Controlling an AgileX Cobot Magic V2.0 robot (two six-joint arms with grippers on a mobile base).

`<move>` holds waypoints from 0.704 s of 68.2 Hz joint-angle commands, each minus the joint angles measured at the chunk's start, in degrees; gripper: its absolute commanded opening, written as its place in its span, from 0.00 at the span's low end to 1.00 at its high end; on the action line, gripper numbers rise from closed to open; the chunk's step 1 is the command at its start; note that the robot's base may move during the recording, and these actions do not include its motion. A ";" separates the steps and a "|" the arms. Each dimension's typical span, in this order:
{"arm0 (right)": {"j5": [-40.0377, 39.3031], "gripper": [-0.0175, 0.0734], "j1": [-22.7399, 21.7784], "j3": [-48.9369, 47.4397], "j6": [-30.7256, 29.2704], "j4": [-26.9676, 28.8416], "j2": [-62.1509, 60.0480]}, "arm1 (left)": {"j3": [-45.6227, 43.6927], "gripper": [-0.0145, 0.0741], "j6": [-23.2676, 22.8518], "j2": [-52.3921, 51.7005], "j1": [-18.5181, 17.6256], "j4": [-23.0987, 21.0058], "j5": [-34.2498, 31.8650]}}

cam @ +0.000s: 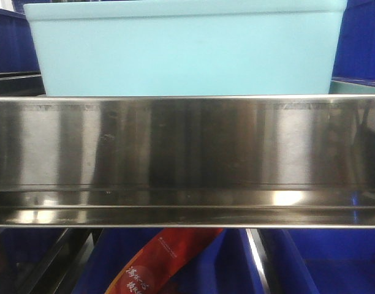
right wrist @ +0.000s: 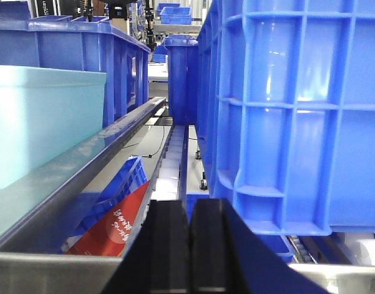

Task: Fetch blue bin and place on conveyor start

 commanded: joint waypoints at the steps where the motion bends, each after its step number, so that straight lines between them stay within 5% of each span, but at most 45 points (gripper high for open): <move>1: -1.06 0.01 0.16 -0.06 -0.28 -0.21 -0.26 | -0.19 0.04 -0.06 -0.24 -0.33 -0.28 -0.92; 48: -1.71 0.01 0.14 -0.06 -0.28 -0.21 -0.26 | -0.19 0.04 -0.06 -0.24 -0.33 -0.28 -6.24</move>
